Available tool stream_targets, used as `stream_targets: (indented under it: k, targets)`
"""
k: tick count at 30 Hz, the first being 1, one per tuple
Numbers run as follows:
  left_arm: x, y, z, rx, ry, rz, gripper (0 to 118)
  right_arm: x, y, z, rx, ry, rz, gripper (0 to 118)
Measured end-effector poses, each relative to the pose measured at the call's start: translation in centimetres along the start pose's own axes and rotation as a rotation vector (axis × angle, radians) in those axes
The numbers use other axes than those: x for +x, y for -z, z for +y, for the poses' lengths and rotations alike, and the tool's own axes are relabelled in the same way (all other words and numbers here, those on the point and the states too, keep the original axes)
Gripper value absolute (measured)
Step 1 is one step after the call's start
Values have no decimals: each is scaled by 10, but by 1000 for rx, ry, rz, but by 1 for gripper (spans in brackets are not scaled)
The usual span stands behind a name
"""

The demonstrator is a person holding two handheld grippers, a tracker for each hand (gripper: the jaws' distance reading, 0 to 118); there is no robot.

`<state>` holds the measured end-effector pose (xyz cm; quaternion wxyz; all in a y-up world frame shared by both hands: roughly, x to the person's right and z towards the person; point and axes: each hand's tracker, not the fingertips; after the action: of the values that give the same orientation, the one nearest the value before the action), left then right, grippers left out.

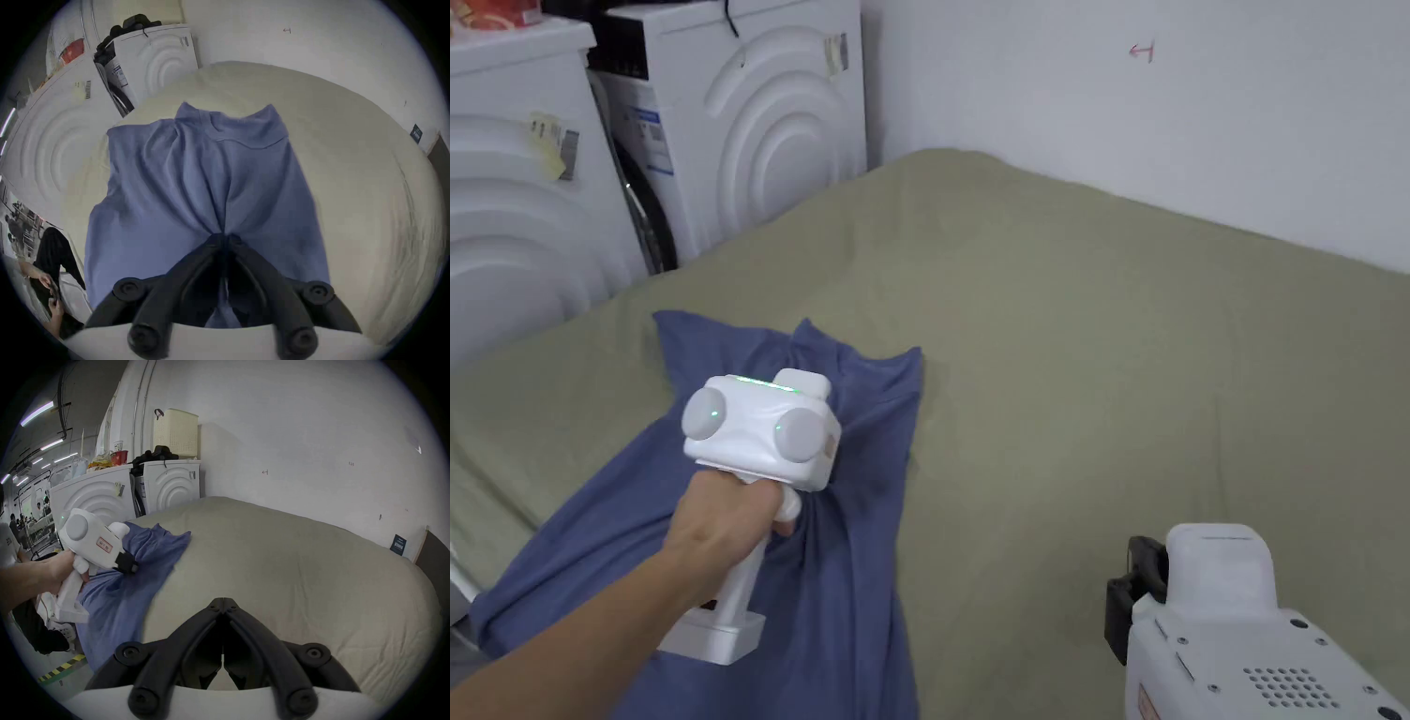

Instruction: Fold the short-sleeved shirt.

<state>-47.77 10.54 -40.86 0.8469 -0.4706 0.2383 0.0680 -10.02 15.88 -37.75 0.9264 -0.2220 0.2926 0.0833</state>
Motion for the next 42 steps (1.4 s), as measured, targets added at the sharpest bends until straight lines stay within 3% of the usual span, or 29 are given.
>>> stream_targets:
  k: [3,7,9,20,26,30,36,42]
  targets:
    - [5,-45,9,124,-85,-116,3,29,-27,-2,6,-2,-42,0]
    - [81,-141,4,215,82,-130,3,77,-73,-6,43,60,-139,0]
    - [109,-162,13,221,76,-235,4,103,-98,-8,59,88,-197,0]
    - [383,-263,17,296,383,-634,3,238,-224,-53,67,195,-533,0]
    - [521,-269,-19,225,512,-834,3,283,-250,-72,51,226,-636,0]
    - [580,-229,-50,122,602,-874,3,308,-250,-88,19,264,-681,0]
    - [605,-143,-82,2,639,-717,4,328,-232,-116,-46,302,-687,0]
    - [596,-133,-83,5,634,-737,4,331,-216,-121,-62,321,-672,0]
